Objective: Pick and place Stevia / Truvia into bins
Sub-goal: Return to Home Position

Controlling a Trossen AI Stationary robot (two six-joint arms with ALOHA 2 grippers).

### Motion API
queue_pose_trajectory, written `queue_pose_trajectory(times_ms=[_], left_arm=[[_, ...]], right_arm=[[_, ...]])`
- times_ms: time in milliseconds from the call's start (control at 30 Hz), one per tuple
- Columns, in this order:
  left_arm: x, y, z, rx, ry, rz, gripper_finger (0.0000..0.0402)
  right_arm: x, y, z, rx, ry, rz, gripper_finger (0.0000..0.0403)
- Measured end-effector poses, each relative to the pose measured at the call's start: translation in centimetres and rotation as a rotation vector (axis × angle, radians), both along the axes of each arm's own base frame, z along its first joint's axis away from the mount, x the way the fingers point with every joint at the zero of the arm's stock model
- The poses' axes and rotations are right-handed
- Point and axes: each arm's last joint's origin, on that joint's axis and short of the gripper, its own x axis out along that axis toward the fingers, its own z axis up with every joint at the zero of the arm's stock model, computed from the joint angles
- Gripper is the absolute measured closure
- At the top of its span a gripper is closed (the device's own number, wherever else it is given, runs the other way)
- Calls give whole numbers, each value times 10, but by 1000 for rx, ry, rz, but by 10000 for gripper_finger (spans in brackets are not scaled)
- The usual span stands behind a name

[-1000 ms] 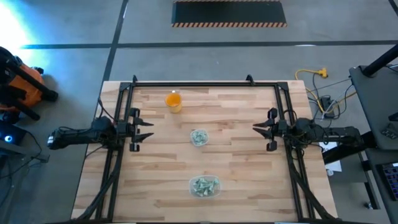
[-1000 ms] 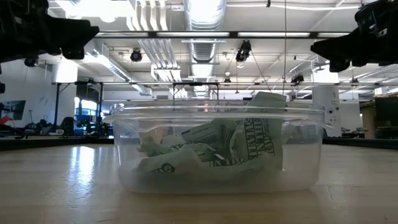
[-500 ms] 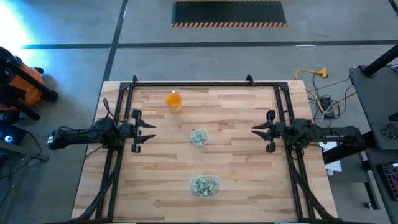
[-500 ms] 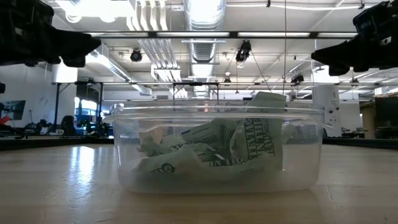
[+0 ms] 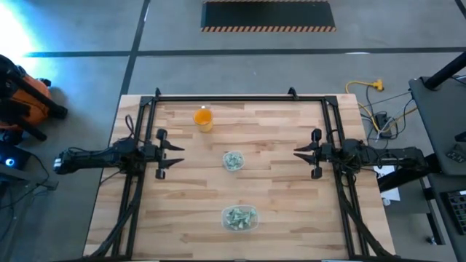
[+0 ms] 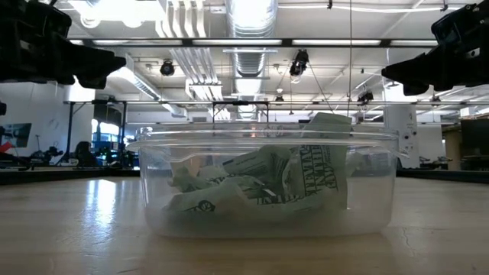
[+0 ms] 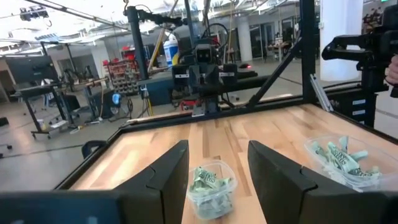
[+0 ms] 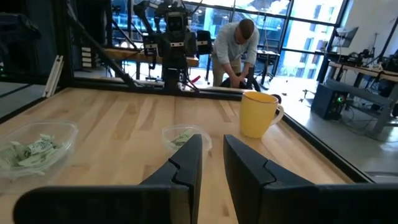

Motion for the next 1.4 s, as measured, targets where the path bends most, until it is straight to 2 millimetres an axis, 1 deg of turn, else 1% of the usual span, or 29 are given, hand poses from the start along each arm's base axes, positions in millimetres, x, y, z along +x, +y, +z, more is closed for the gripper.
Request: queue_pose_trajectory(times_ms=[200,1400], left_arm=[[1,0,-2,5,22,-5,253],[2,0,-2,19,26,-6,253]], right_arm=[[0,0,0,-2,1,0,346],[0,0,0,-2,1,-1,346]])
